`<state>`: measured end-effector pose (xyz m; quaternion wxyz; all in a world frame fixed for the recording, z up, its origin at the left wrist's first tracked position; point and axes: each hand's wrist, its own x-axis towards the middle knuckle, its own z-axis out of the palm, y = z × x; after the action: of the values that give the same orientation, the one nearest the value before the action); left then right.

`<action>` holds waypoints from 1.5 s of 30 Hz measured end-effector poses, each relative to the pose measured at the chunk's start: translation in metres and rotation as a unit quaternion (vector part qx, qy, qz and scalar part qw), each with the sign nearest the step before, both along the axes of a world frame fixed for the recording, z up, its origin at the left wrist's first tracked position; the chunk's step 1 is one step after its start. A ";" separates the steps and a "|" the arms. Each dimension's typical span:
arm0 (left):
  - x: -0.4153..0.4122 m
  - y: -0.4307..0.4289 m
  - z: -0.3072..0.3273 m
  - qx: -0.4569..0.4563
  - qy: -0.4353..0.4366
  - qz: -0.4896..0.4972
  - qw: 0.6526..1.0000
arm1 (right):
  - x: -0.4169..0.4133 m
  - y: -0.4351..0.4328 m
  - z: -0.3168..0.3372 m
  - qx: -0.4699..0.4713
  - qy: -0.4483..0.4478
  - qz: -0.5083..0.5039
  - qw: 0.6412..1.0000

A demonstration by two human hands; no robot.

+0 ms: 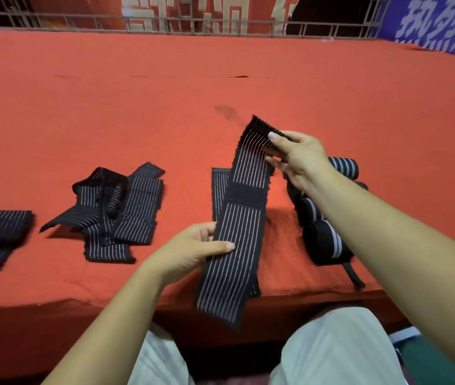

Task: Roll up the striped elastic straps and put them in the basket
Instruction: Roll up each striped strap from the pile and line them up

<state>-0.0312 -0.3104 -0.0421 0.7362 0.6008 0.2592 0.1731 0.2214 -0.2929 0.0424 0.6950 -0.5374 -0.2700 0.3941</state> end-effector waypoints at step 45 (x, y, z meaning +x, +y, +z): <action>-0.005 0.024 -0.089 0.604 0.282 -0.001 0.745 | -0.007 0.149 -0.116 -0.161 -0.362 0.014 0.918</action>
<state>-0.0365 -0.2862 -0.1311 0.1129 0.9416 0.2954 0.1159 0.2140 -0.1437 -0.0737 0.4487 -0.7440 -0.4435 0.2200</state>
